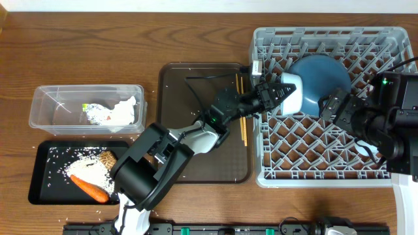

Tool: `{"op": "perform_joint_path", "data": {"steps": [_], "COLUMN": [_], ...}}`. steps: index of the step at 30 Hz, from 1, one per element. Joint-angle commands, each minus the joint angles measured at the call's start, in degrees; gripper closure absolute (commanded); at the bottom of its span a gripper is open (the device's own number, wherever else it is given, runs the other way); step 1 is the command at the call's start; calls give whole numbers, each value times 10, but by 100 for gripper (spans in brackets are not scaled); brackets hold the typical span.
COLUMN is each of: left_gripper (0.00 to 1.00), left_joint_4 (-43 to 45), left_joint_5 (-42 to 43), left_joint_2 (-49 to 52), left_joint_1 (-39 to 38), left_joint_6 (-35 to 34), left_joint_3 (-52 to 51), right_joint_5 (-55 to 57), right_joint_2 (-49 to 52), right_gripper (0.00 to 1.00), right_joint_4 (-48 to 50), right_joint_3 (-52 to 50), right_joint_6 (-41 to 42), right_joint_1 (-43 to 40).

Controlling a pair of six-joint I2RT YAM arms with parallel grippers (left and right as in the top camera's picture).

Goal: Sort waste into correct bins and load items into the dishwasher rack

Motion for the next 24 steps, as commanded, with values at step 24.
{"op": "perform_joint_path", "data": {"steps": [24], "left_gripper": [62], "left_joint_4": [-3], "left_joint_5": [29], "left_joint_2": [7], "left_joint_1": [-3], "left_joint_6": [-11], "left_joint_3": [16], "right_joint_5": [14], "right_joint_2": [1], "right_gripper": [1], "right_joint_4": [-6], "right_joint_3": [5], "right_joint_6": [9], "right_joint_1": [-5]}}
